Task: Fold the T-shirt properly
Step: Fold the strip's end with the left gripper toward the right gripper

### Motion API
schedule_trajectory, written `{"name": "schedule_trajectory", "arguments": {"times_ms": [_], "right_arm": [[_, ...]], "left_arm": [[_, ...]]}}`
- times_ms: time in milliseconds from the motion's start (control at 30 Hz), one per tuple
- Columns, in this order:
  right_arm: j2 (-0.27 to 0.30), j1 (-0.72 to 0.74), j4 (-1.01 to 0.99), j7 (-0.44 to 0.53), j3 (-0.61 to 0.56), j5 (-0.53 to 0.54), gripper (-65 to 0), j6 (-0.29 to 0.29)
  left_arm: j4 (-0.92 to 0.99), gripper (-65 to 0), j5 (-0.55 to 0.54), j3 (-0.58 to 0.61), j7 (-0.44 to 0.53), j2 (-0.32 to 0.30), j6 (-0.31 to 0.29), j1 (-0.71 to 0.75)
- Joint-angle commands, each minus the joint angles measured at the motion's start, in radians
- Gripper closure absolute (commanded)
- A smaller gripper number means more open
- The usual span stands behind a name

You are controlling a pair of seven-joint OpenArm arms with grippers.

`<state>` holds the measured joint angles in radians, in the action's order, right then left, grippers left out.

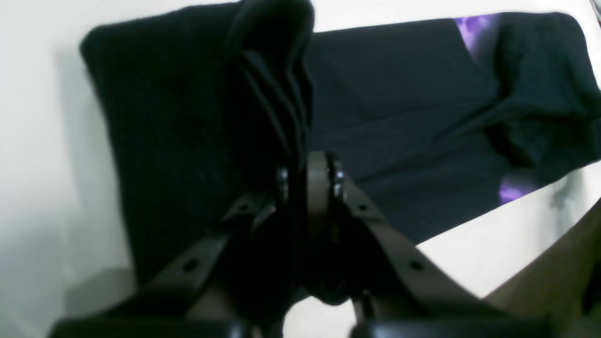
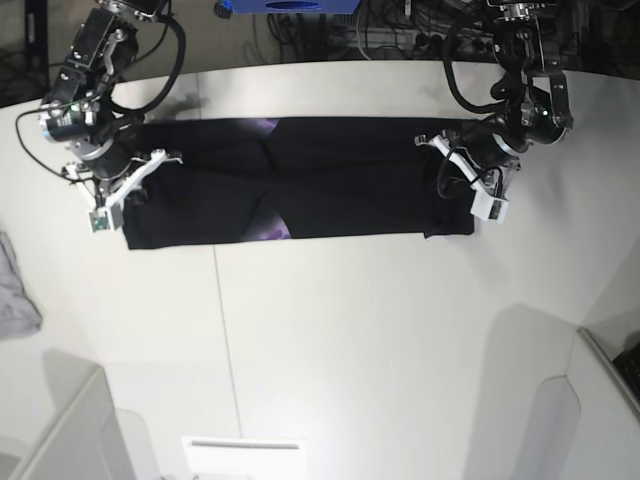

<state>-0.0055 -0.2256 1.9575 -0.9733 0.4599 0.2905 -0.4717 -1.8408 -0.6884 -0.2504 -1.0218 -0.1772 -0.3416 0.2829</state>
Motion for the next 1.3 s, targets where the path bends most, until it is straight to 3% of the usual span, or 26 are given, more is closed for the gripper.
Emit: {"name": "schedule_trajectory", "arguments": {"times_ms": [0,367,500,567,1033,1267], "right_arm": [[0.005,0.007,0.018,0.015,0.003,0.011,0.0,-0.002],[0.005,0.007,0.018,0.015,0.003,0.011,0.0,-0.002],[0.005,0.007,0.018,0.015,0.004,0.011,0.0,-0.002],[0.005,0.007,0.018,0.015,0.004,0.011,0.0,-0.002],[0.005,0.007,0.018,0.014,0.004,0.011,0.0,-0.002],[0.005,0.007,0.018,0.014,0.004,0.011,0.0,-0.002]], "left_arm": [[-0.018,0.0,-0.023,0.016,0.016,-0.006,0.005,-0.017],[-0.007,0.0,-0.021,0.178,0.016,0.043,0.016,-0.092],[0.013,0.0,-0.023,0.234,0.016,0.043,0.074,-0.106],[0.020,0.0,-0.024,0.253,0.016,0.049,0.075,-0.113],[0.092,0.0,-0.024,0.317,0.016,0.124,0.082,-0.169],[0.112,0.0,-0.024,0.317,0.016,0.127,0.082,-0.170]]}}
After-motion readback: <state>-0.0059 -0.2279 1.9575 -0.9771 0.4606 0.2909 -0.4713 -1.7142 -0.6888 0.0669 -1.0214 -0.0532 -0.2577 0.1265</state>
